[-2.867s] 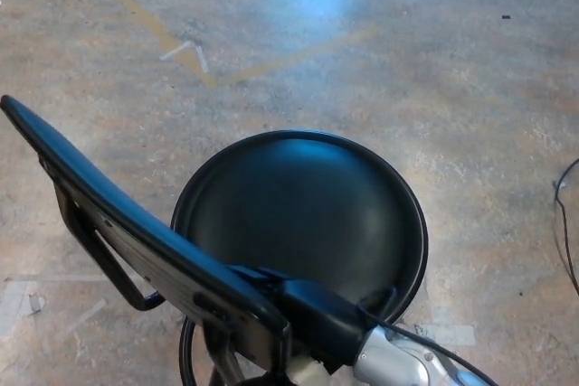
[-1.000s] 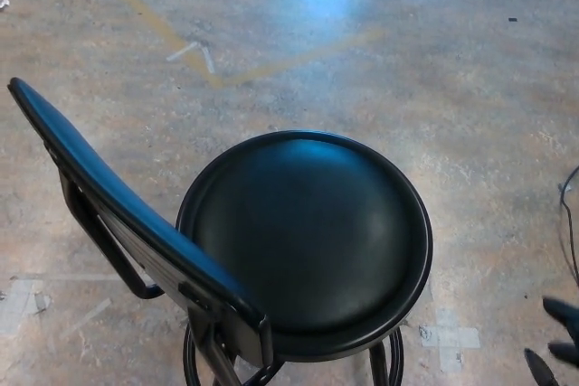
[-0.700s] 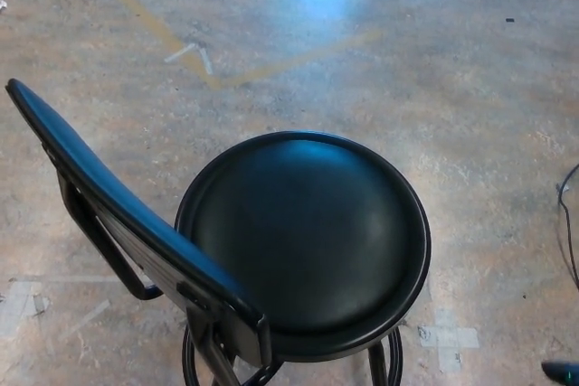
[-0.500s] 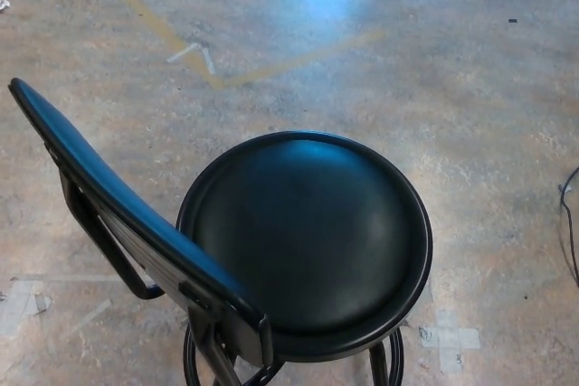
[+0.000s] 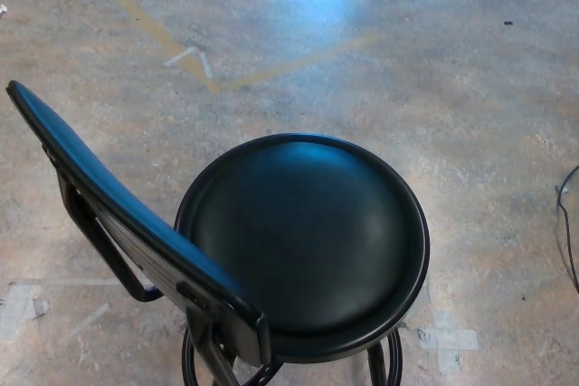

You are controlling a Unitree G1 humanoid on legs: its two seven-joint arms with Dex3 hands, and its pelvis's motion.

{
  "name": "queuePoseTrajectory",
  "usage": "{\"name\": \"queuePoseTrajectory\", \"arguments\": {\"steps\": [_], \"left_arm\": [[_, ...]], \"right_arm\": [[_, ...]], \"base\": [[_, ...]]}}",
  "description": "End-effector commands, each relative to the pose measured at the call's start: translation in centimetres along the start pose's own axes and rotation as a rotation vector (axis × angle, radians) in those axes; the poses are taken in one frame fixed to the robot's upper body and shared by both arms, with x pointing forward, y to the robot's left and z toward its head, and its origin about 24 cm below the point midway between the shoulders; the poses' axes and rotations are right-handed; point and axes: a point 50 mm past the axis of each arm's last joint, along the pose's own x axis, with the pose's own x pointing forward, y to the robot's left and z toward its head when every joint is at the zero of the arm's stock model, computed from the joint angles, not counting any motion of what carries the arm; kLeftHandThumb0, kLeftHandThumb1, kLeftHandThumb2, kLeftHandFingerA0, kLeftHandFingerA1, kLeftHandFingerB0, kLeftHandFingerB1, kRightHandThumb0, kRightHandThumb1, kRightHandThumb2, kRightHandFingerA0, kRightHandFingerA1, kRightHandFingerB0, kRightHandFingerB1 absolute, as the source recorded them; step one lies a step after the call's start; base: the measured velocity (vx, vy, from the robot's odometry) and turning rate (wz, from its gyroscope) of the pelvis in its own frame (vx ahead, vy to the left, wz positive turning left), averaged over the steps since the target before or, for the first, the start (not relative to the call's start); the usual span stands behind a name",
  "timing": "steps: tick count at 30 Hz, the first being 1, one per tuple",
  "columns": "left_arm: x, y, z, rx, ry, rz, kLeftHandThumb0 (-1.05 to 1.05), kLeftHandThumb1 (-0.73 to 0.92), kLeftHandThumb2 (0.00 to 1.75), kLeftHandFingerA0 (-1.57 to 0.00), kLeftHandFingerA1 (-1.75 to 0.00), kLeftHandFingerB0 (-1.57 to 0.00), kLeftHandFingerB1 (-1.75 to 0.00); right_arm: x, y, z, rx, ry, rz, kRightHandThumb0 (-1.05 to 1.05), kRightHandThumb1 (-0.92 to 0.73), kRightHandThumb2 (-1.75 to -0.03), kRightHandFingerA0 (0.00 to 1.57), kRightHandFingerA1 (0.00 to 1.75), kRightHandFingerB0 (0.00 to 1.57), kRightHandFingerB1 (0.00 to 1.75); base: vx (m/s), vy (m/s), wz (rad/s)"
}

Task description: Use the right hand to rotate the back of the chair to its left.

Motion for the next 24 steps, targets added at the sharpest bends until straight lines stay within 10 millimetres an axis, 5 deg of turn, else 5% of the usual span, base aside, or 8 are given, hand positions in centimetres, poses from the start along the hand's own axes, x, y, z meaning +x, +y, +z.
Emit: {"name": "queuePoseTrajectory", "arguments": {"steps": [1,5,6,8,14,15,16,24], "left_arm": [[-0.01,-0.07,-0.36,0.01,0.016,0.0,-0.47,0.84,0.66,-0.47,-0.44,-0.46,-0.4],[-0.01,-0.15,-0.27,0.022,0.015,-0.005,-0.48,0.83,0.66,-0.48,-0.45,-0.44,-0.4],[-0.01,-0.15,-0.29,0.023,0.012,-0.012,-0.47,0.7,1.05,-0.37,-0.58,-0.34,-0.54],[-0.02,-0.09,-0.37,0.032,0.011,-0.017,-0.47,0.85,0.66,-0.44,-0.44,-0.44,-0.41],[-0.01,-0.06,-0.35,0.02,0.021,0.003,-0.45,0.68,1.05,-0.44,-0.6,-0.36,-0.55],[-0.01,-0.09,-0.36,0.014,0.021,0.002,-0.48,0.83,0.66,-0.49,-0.45,-0.44,-0.4],[-0.01,-0.07,-0.37,0.016,0.019,0.001,-0.48,0.83,0.65,-0.48,-0.43,-0.46,-0.4],[-0.02,-0.11,-0.41,0.019,0.017,0.0,-0.47,0.83,0.65,-0.47,-0.45,-0.46,-0.41]], "right_arm": [[-0.07,0.28,-0.78,0.119,0.066,0.058,-0.83,0.13,-1.0,0.12,0.88,0.0,0.83],[-0.05,0.24,-0.7,0.138,0.064,0.06,-0.83,0.1,-1.02,0.13,0.88,0.0,0.83],[-0.04,0.24,-0.66,0.145,0.065,0.06,-1.05,-0.34,-1.29,0.11,0.97,0.0,0.87],[-0.01,0.23,-0.55,0.139,0.066,0.059,-1.05,-0.34,-1.29,0.1,0.98,0.0,0.88],[0.0,0.31,-0.49,0.133,0.066,0.059,-0.83,0.04,-1.06,0.13,0.88,0.0,0.82],[0.01,0.33,-0.45,0.136,0.072,0.062,-1.05,-0.31,-1.28,0.11,0.96,0.0,0.86],[0.01,0.34,-0.44,0.128,0.067,0.064,-0.85,0.06,-1.07,0.16,0.91,0.0,0.84],[-0.03,0.3,-0.69,0.137,0.08,0.063,-0.83,0.08,-1.03,0.15,0.89,0.0,0.82]], "base": [[0.0,0.0,0.0],[0.0,0.0,0.0],[0.0,0.0,0.0],[0.0,0.0,0.0],[0.0,0.0,0.0],[0.0,0.0,0.0],[0.0,0.0,0.0],[0.0,0.0,0.0]]}}
